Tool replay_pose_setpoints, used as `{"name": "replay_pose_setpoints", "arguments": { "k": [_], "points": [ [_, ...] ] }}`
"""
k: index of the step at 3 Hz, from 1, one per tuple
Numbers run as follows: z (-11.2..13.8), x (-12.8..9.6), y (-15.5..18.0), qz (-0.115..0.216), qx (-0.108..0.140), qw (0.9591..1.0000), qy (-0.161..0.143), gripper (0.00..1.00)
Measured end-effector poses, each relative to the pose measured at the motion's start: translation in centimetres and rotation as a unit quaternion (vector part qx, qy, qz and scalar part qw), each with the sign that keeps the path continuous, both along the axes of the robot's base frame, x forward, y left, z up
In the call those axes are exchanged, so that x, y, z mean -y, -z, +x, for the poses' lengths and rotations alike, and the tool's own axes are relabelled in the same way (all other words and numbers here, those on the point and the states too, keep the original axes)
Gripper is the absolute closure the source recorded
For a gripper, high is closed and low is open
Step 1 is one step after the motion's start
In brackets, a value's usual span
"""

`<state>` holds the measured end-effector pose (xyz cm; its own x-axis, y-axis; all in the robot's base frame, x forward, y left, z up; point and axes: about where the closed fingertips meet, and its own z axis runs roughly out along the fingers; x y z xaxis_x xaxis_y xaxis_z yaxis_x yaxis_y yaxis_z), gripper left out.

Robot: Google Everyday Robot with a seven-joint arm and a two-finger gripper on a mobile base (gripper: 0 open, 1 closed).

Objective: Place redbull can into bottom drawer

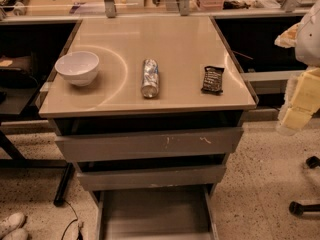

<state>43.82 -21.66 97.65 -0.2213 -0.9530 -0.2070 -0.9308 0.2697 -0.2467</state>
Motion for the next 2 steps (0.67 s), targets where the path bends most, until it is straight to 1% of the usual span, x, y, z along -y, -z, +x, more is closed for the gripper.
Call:
{"name": "replay_pose_setpoints", "arguments": {
  "k": [1, 2],
  "points": [
    [0.0, -0.4, -0.1, -0.003, -0.001, 1.0, -0.001, 0.0],
    [-1.3, -2.6, -0.5, -0.017, -0.004, 0.9985, -0.051, 0.0]
  ]
}}
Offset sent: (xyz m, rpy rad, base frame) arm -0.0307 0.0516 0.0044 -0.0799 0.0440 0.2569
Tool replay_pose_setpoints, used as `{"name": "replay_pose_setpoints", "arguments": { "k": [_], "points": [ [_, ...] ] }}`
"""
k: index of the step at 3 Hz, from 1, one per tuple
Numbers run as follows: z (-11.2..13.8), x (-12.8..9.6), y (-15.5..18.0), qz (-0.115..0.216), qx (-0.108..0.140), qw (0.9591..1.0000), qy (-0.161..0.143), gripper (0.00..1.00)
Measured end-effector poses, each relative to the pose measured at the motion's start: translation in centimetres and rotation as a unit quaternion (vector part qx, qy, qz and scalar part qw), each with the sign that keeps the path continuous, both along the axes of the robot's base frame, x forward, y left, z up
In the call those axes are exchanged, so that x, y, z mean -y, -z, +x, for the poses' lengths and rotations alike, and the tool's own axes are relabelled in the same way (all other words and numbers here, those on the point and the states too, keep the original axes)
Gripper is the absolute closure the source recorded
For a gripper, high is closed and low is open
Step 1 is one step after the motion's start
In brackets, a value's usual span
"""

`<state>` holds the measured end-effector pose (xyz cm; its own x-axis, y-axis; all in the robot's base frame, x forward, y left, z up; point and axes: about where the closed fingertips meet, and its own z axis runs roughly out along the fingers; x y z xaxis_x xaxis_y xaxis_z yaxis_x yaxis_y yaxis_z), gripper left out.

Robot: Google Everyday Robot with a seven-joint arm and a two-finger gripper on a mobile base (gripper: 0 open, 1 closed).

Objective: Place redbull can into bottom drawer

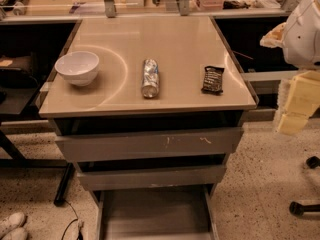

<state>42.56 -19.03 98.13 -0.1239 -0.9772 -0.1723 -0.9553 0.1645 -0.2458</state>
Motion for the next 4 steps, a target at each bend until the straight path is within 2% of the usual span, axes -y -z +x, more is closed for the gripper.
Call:
{"name": "replay_pose_setpoints", "arguments": {
  "k": [1, 2, 3, 4],
  "points": [
    [0.0, 0.0, -0.1, -0.001, 0.002, 1.0, -0.004, 0.0],
    [1.5, -2.0, 1.3, 0.025, -0.009, 0.9995, 0.018, 0.0],
    [5.5, -4.7, 3.4, 0.074, -0.054, 0.9937, 0.064, 0.0],
    [8.0, -6.3, 3.8, 0.12, -0.102, 0.9852, 0.068, 0.0]
  ]
}}
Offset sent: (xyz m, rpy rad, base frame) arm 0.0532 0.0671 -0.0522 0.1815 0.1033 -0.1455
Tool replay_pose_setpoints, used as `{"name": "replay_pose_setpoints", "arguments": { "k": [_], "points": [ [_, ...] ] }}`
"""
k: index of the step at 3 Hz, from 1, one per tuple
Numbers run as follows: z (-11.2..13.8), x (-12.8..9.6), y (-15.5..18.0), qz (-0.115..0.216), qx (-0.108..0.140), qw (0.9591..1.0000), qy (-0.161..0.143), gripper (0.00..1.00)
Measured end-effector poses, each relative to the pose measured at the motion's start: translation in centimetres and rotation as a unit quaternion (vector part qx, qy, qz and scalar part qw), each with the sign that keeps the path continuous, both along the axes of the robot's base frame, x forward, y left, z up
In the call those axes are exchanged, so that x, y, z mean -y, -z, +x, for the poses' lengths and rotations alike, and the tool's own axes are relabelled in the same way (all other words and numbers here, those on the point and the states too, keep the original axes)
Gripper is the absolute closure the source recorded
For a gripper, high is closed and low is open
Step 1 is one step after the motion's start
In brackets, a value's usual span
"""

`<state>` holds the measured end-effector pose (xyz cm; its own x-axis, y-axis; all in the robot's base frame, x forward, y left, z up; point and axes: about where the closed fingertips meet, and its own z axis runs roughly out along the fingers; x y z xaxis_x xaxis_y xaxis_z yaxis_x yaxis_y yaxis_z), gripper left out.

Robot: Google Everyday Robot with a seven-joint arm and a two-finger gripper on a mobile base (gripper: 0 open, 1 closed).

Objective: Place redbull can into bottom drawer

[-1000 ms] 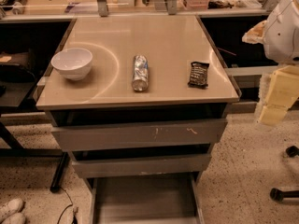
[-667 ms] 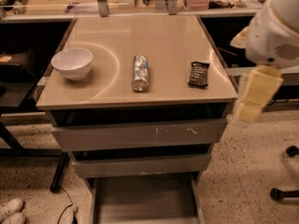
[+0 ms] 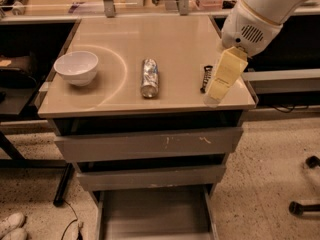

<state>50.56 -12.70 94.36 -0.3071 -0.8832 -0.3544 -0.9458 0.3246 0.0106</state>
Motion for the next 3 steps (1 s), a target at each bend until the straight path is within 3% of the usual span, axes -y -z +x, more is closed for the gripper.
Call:
{"name": "replay_pose_setpoints", "arguments": {
  "k": [2, 3],
  "points": [
    [0.6, -0.6, -0.1, 0.007, 0.011, 0.9999, 0.002, 0.0],
    [4.4, -2.5, 0.5, 0.029, 0.014, 0.9987, 0.039, 0.0]
  ]
}}
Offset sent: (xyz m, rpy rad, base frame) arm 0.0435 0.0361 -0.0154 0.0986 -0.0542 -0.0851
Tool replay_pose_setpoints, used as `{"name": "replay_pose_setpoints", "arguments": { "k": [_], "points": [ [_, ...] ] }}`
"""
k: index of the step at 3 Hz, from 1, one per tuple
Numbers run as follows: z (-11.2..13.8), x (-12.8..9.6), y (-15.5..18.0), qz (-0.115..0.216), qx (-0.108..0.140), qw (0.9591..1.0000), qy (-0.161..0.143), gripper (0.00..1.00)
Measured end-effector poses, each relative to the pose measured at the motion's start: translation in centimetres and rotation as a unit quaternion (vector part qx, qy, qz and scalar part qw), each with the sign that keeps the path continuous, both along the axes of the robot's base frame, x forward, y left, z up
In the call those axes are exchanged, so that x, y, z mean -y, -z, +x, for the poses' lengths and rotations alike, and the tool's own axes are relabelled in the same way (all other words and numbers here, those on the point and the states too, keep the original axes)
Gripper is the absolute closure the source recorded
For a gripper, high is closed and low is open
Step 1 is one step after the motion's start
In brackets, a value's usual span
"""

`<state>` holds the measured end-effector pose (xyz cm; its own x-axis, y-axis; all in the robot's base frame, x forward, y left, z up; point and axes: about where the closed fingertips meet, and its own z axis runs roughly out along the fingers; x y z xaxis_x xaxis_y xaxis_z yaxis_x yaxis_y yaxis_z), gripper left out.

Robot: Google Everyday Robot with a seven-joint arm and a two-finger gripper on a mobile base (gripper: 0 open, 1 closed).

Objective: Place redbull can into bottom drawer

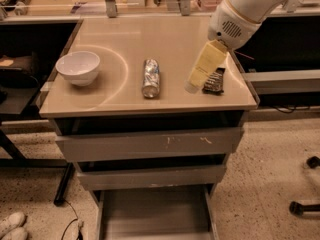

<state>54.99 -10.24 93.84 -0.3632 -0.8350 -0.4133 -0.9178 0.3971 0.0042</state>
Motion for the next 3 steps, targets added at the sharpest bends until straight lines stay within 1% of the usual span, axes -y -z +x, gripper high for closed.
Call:
{"name": "replay_pose_setpoints", "arguments": {
  "k": [1, 2, 3],
  "points": [
    [4.3, -1.2, -0.2, 0.008, -0.001, 0.9988, 0.049, 0.0],
    [4.7, -1.5, -0.5, 0.013, 0.001, 0.9984, 0.056, 0.0],
    [4.9, -2.5, 0.1, 0.032, -0.001, 0.9981, 0.053, 0.0]
  ]
}}
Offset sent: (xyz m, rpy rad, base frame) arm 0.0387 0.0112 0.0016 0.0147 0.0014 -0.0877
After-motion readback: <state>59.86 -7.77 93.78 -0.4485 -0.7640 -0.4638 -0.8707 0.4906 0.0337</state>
